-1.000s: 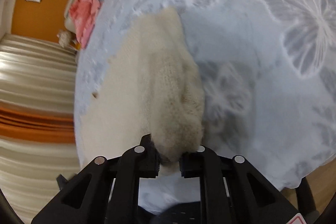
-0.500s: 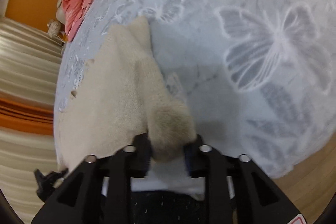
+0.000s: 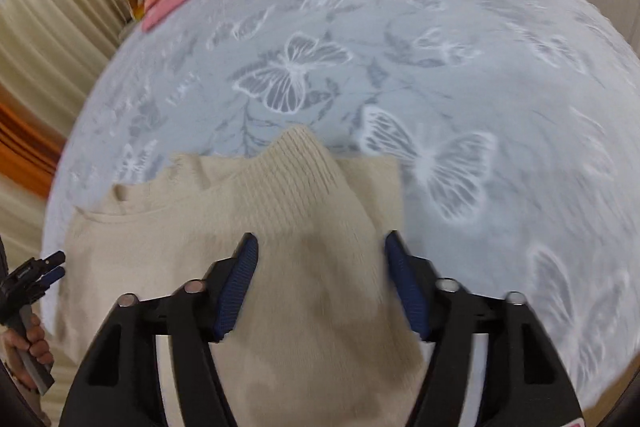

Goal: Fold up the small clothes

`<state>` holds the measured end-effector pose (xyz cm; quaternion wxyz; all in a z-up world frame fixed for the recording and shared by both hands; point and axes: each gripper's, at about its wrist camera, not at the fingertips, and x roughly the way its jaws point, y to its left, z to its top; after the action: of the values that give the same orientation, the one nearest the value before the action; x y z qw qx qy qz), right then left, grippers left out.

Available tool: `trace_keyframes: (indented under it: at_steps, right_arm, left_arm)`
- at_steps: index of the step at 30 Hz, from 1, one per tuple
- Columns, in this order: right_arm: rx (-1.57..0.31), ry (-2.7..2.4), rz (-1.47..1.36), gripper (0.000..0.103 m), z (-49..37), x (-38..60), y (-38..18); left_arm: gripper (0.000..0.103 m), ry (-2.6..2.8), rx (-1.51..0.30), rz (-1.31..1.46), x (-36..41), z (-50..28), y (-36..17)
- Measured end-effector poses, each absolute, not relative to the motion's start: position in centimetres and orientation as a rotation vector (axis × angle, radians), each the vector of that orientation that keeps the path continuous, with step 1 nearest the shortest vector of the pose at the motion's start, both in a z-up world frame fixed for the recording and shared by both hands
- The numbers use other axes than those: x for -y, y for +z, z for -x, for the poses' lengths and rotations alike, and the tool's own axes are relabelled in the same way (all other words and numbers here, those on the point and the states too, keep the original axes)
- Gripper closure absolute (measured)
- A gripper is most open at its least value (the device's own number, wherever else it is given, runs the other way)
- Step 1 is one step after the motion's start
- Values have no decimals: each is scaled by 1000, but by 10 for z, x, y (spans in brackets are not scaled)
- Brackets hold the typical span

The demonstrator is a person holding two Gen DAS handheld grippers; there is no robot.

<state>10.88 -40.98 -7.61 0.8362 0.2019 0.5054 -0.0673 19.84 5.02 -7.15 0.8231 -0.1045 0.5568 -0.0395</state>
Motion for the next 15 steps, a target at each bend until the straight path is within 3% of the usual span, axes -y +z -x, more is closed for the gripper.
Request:
trace_keyframes:
  at_steps: [1, 4, 7, 15]
  right_arm:
    - [-1082, -136, -422, 97, -113, 411, -80]
    - [-1005, -194, -453, 98, -111, 435, -75]
    - [-1052, -245, -576, 98, -105, 469, -116]
    - [-962, -245, -521, 85, -91, 430, -65]
  left_arm:
    - [55, -68, -1201, 207, -48, -203, -80]
    - [55, -55, -1204, 220, -53, -204, -90]
    - [54, -59, -1192, 159, -48, -203, -95]
    - [52, -51, -1160, 104, -45, -199, -88]
